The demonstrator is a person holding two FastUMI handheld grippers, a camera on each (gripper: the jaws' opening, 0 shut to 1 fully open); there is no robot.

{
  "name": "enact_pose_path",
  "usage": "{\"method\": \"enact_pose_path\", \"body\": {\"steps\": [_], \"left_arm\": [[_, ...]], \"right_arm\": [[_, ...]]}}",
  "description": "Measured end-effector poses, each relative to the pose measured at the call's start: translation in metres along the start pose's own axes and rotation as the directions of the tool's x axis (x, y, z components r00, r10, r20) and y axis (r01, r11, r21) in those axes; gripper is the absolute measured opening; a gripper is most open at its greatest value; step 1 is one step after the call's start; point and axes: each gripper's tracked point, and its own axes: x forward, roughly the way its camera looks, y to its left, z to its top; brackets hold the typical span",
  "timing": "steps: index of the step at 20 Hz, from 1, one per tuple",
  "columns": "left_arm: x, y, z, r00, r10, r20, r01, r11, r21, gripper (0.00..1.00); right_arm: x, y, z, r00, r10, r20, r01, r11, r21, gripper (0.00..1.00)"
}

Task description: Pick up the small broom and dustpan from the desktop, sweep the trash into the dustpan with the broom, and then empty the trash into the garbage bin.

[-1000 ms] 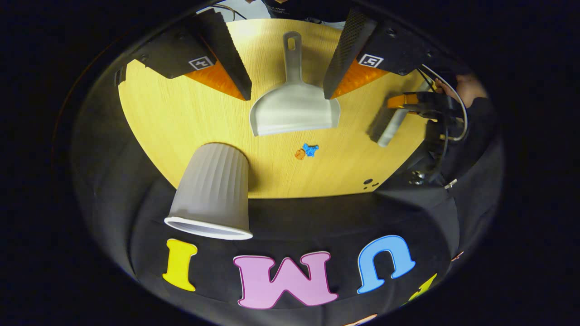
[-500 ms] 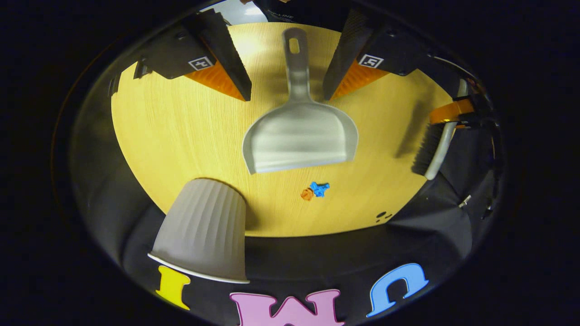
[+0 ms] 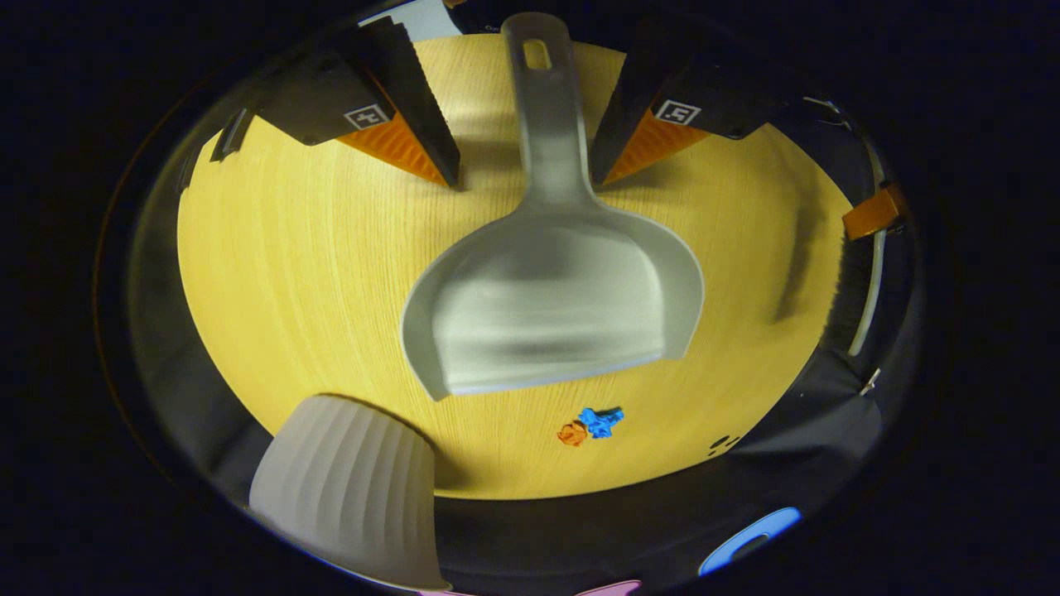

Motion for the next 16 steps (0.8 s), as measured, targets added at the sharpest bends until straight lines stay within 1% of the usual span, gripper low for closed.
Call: {"method": "enact_pose_path", "body": {"steps": [1, 2, 4, 6, 7, 10, 11, 12, 13, 14, 15, 16], "left_arm": [[0.001, 0.0, -0.001, 1.0, 0.004, -0.004, -0.004, 1.0, -0.009, 0.26], [0.002, -0.003, -0.004, 1.0, 0.009, -0.01, -0.009, 1.0, -0.019, 0.26], [0.005, -0.01, -0.008, 1.0, 0.005, -0.025, -0.006, 0.999, -0.036, 0.27], [0.01, -0.018, -0.01, 0.999, 0.0, -0.035, -0.001, 0.999, -0.039, 0.26], [0.012, -0.021, -0.01, 0.999, 0.0, -0.035, -0.001, 0.999, -0.034, 0.26], [0.019, -0.031, -0.005, 1.0, 0.003, -0.027, -0.003, 1.0, -0.022, 0.24], [0.023, -0.034, -0.002, 1.0, 0.002, -0.022, -0.002, 1.0, -0.021, 0.26], [0.026, -0.037, 0.001, 1.0, 0.001, -0.02, -0.002, 1.0, -0.018, 0.26], [0.03, -0.041, 0.003, 1.0, -0.001, -0.017, 0.0, 1.0, -0.01, 0.26], [0.034, -0.044, 0.007, 1.0, -0.001, -0.016, 0.001, 1.0, 0.003, 0.24], [0.039, -0.046, 0.011, 1.0, 0.0, -0.014, 0.0, 1.0, 0.018, 0.26], [0.043, -0.048, 0.015, 1.0, 0.002, -0.016, -0.002, 1.0, 0.03, 0.26]], "right_arm": [[0.002, 0.0, 0.005, 1.0, 0.006, 0.015, -0.006, 1.0, -0.004, 1.0], [0.006, 0.0, 0.006, 1.0, 0.007, 0.01, -0.006, 1.0, -0.016, 0.98], [0.01, -0.003, 0.01, 1.0, -0.009, 0.015, 0.01, 0.998, -0.056, 0.97], [0.014, -0.007, 0.014, 0.999, -0.034, 0.021, 0.036, 0.994, -0.1, 0.88], [0.015, -0.007, 0.014, 0.999, -0.039, 0.02, 0.041, 0.992, -0.119, 0.78], [0.017, 0.001, 0.017, 1.0, -0.007, 0.008, 0.008, 0.982, -0.187, 0.65], [0.017, 0.002, 0.017, 1.0, 0.002, 0.006, -0.001, 0.978, -0.21, 0.54], [0.018, 0.003, 0.017, 1.0, 0.011, -0.003, -0.012, 0.974, -0.225, 0.5], [0.019, 0.003, 0.017, 1.0, 0.021, -0.014, -0.023, 0.972, -0.232, 0.4], [0.018, 0.003, 0.018, 0.999, 0.034, -0.029, -0.04, 0.97, -0.239, 0.39], [0.017, 0.002, 0.017, 0.998, 0.047, -0.039, -0.055, 0.969, -0.242, 0.39], [0.017, 0.002, 0.017, 0.997, 0.067, -0.045, -0.076, 0.967, -0.244, 0.34]]}}
